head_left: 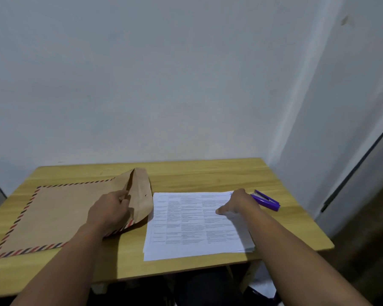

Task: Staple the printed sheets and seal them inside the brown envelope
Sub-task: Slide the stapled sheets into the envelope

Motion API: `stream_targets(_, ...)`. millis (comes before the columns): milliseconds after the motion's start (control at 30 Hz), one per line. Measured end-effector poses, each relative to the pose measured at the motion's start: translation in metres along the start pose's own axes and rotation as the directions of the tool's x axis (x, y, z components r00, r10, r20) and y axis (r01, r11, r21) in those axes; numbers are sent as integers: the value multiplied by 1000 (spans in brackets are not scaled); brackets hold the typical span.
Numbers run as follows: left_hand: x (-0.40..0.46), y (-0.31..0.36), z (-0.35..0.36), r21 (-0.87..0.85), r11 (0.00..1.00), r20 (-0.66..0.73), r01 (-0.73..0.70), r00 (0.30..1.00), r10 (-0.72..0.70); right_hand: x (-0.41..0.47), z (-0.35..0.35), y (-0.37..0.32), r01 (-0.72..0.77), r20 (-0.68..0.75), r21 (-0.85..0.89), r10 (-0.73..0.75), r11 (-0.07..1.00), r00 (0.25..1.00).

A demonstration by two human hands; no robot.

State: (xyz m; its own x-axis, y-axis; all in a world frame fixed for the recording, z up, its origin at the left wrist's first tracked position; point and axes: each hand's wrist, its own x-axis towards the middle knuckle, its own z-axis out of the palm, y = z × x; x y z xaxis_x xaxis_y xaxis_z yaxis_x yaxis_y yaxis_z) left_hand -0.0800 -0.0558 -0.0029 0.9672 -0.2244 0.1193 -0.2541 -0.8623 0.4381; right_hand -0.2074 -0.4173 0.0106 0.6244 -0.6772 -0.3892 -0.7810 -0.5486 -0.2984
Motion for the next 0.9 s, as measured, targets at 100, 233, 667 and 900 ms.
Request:
stream_targets(100,2,-5,-1,2,1000,12,-3,1000,3,5,5,1,-26,10,48,26,998,1000)
stream_targets(233,3,-7,0,-12,1000,21,10,1000,-10,1,5,3,-8,-19,28,9,1000,1000)
stream_targets(667,-1,-3,-8,-46,999,53,5,999,-3,-15,-69,8,479,-277,471,-391,741,878)
stream_targets(900,-2,-2,-7,-68,998,60,15,998,-11,-27,-117,-11,488,-324,596,-366,638,873)
